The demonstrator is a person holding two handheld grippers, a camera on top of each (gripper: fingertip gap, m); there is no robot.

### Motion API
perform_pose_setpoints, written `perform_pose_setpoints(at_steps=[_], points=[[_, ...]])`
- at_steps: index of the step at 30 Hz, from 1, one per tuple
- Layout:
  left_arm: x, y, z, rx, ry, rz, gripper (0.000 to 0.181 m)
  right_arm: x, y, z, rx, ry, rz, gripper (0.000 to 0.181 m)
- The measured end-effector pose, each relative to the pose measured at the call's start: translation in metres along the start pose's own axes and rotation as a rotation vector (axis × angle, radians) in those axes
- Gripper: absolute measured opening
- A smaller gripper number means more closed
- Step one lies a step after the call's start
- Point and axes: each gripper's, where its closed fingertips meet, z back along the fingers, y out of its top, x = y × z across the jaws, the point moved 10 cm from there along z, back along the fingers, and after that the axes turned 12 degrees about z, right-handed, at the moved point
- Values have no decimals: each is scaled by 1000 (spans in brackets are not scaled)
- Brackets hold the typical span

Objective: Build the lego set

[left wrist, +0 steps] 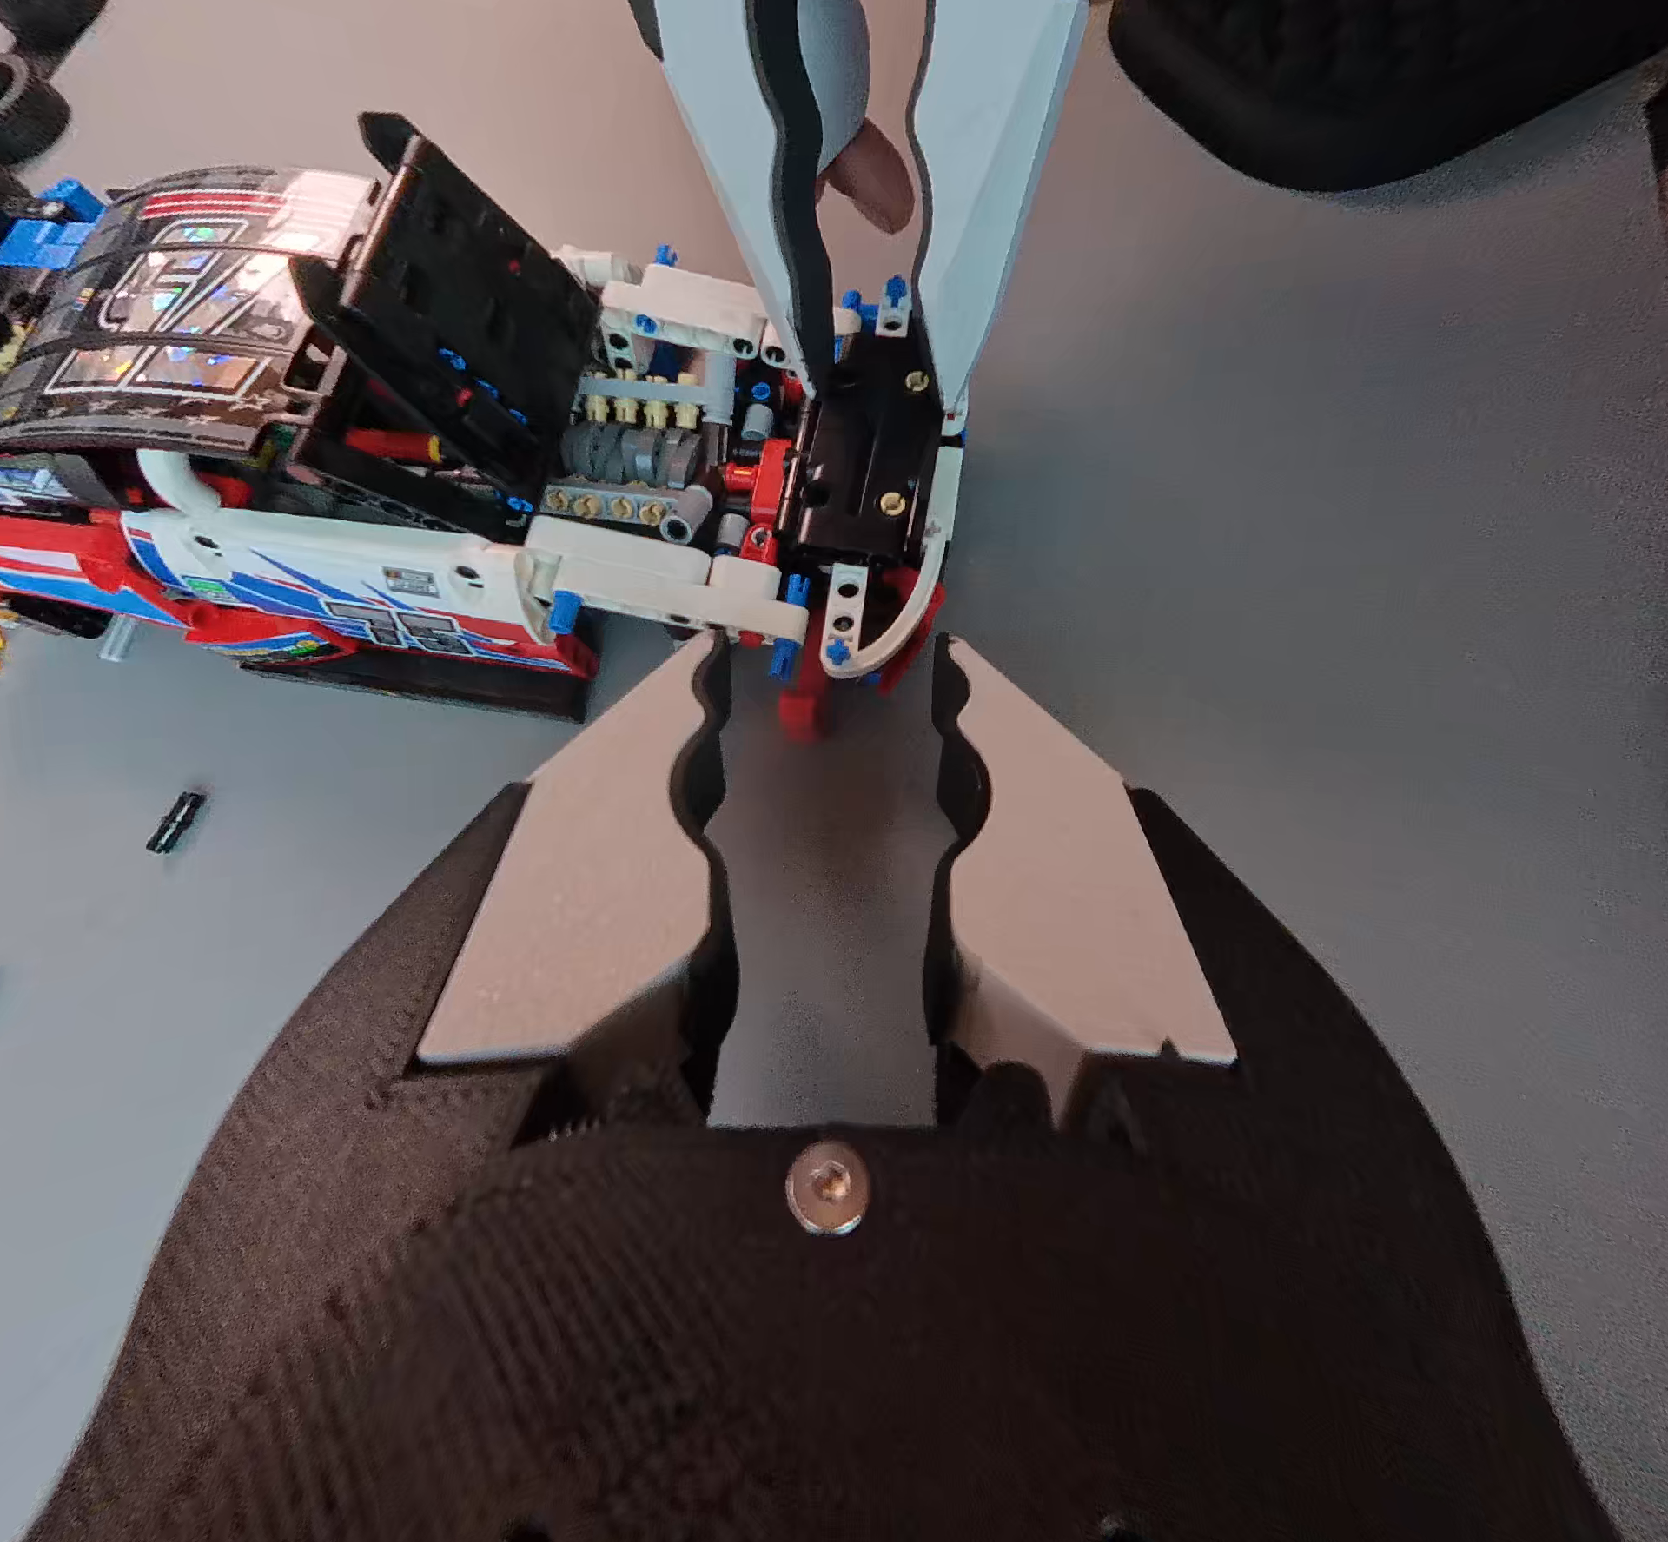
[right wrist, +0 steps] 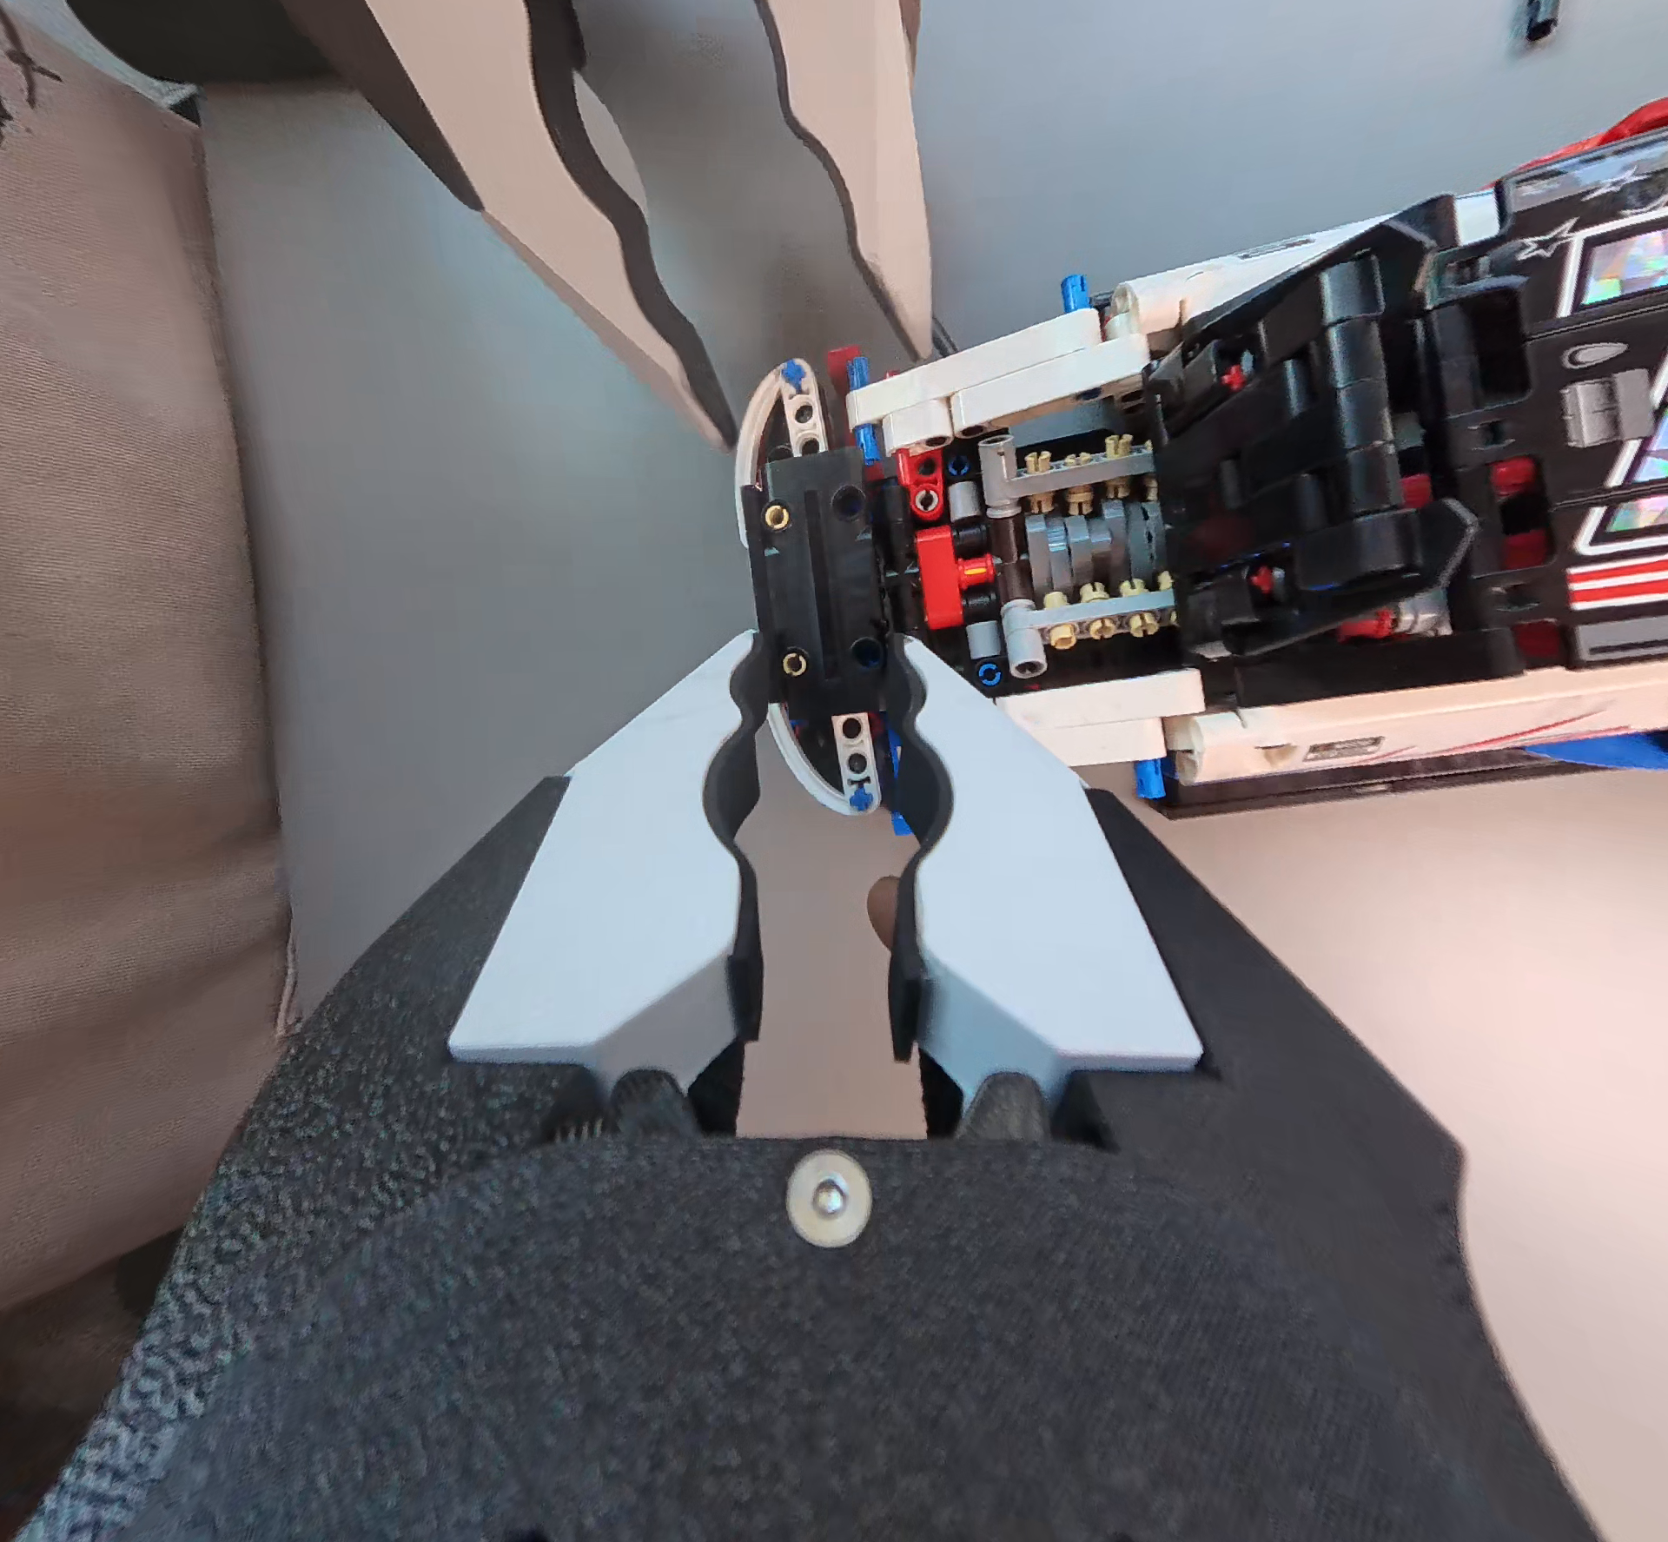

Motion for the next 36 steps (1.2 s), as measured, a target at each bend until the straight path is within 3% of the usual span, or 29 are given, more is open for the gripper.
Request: perform_pose_setpoints(at_steps=[6,12,16,21,27,29,33,36], points=[[0,-9,-5,27,61,-29,46,1,1,0,-6,11,31,22],[-2,-14,-4,75,16,4,40,-4,4,-1,-47,-11,70,23],[-2,-8,10,196,-83,62,35,-4,5,-1,-59,-14,69,23],[-7,-7,18,269,-94,105,24,-2,6,-1,-67,-5,49,23],[-11,-9,18,260,-82,98,22,-2,6,-1,-60,-8,37,23],[-13,-13,21,239,-93,83,29,-3,5,1,-41,-24,40,23],[-19,-24,21,150,-46,51,37,-9,2,14,32,-75,82,40],[-17,-28,15,92,-47,56,36,-20,-11,28,85,-181,121,41]])
